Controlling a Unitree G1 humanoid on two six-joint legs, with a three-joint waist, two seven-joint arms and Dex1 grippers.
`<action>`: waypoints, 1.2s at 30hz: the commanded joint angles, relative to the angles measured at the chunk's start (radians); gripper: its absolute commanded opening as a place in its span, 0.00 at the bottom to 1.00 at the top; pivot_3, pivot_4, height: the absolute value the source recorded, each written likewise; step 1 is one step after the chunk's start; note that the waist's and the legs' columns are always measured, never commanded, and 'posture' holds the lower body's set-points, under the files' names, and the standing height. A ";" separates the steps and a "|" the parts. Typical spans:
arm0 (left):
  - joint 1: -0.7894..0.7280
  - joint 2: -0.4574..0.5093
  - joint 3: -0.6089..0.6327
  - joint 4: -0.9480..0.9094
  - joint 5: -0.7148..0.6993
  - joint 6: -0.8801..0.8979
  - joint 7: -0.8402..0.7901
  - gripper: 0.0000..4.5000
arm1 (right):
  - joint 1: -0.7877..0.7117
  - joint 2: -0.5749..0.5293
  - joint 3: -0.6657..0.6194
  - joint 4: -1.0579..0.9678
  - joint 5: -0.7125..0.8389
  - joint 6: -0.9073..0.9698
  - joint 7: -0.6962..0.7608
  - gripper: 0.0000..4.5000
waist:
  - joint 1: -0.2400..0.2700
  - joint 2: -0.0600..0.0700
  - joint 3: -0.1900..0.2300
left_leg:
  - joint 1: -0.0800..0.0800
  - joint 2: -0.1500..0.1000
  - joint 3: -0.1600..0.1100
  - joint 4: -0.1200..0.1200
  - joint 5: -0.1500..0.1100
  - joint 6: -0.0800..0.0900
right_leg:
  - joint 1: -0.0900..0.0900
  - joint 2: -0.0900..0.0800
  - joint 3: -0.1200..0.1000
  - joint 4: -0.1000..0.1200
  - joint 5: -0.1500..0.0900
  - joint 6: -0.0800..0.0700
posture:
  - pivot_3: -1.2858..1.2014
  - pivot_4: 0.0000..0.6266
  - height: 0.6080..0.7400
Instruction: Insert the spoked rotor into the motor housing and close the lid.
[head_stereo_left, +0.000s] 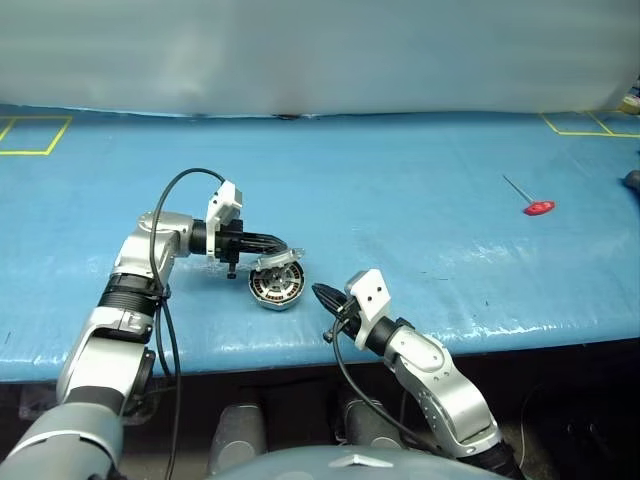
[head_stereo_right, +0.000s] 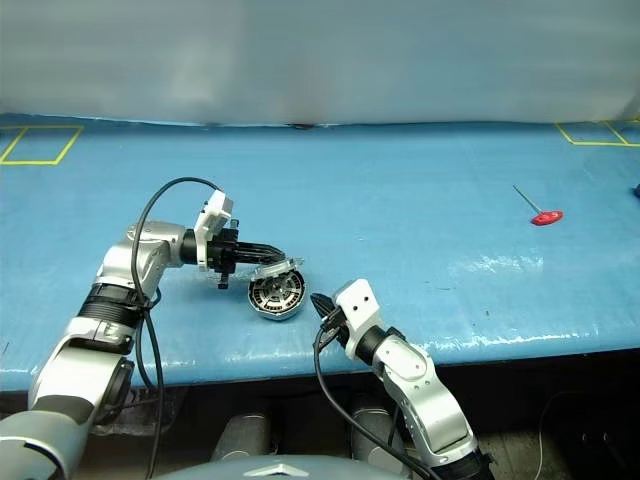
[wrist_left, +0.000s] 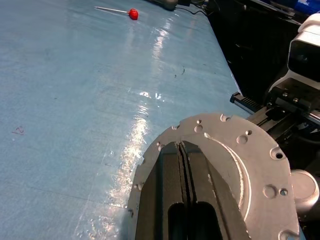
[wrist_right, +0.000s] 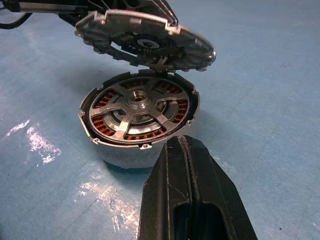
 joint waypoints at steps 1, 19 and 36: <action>0.032 0.003 -0.038 -0.066 0.008 0.014 -0.022 0.01 | 0.005 0.006 -0.018 -0.016 0.000 -0.019 -0.012 0.00 | -0.001 0.000 0.000 | 0.000 0.000 0.000 0.000 0.000 0.000 | 0.000 0.000 0.000 0.000 0.000 0.000 | 0.52 0.24 1.00; 0.103 0.069 -0.131 -0.132 0.063 0.019 -0.057 0.01 | 0.029 -0.005 -0.040 -0.002 -0.001 -0.025 -0.020 0.00 | 0.000 0.001 -0.001 | 0.002 0.000 0.000 0.004 0.000 0.000 | 0.002 0.000 0.000 0.003 0.000 0.000 | 0.52 0.24 1.00; 0.583 0.084 0.203 -0.848 -0.192 0.106 0.307 0.00 | -0.078 0.028 -0.130 -0.116 0.054 0.091 -0.084 0.08 | -0.011 0.002 0.000 | 0.002 0.002 0.002 0.003 0.000 0.000 | 0.001 0.000 0.002 0.003 0.000 0.000 | 0.52 0.24 1.00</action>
